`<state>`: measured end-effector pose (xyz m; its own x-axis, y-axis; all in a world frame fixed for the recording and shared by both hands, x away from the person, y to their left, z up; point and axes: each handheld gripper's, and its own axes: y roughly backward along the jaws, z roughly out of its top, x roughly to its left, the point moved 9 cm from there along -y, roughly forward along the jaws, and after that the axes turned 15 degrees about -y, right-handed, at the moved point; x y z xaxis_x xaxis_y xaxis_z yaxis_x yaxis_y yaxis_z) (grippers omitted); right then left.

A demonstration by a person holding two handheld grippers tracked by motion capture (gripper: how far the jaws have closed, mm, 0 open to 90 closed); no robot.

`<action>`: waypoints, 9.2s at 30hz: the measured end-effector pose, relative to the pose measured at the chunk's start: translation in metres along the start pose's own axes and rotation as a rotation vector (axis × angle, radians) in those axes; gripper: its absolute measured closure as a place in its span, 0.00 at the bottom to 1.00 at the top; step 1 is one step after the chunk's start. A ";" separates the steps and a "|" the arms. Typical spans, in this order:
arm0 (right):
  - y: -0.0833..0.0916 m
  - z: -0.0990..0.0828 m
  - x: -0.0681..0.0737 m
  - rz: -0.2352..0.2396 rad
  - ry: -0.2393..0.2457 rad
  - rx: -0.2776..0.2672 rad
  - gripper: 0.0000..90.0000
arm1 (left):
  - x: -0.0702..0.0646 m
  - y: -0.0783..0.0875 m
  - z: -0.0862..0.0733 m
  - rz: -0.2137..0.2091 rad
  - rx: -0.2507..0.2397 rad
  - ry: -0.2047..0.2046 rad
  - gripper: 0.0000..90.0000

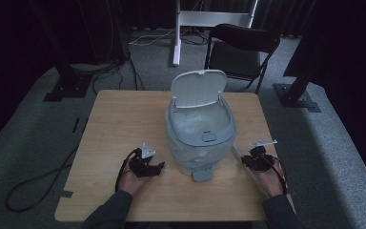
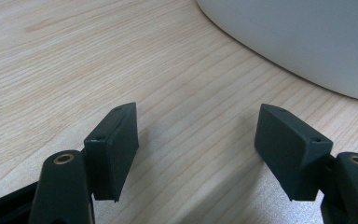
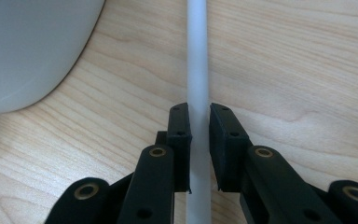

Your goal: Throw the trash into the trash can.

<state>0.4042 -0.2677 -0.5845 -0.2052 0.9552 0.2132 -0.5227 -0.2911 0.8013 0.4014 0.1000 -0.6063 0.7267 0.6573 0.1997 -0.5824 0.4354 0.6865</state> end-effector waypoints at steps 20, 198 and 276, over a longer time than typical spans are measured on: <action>0.021 0.010 0.001 -0.006 -0.007 -0.076 0.87 | 0.000 0.000 0.000 0.000 0.000 0.000 0.33; 0.170 0.112 0.108 0.133 0.349 -0.495 0.88 | 0.000 0.000 0.000 0.001 -0.001 0.002 0.34; 0.200 0.179 0.139 0.158 0.377 -0.603 0.88 | 0.000 0.000 0.000 0.000 -0.001 0.001 0.33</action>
<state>0.4192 -0.1834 -0.2941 -0.5304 0.8477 0.0066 -0.8060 -0.5066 0.3061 0.4014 0.0998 -0.6062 0.7264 0.6579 0.1989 -0.5826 0.4358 0.6861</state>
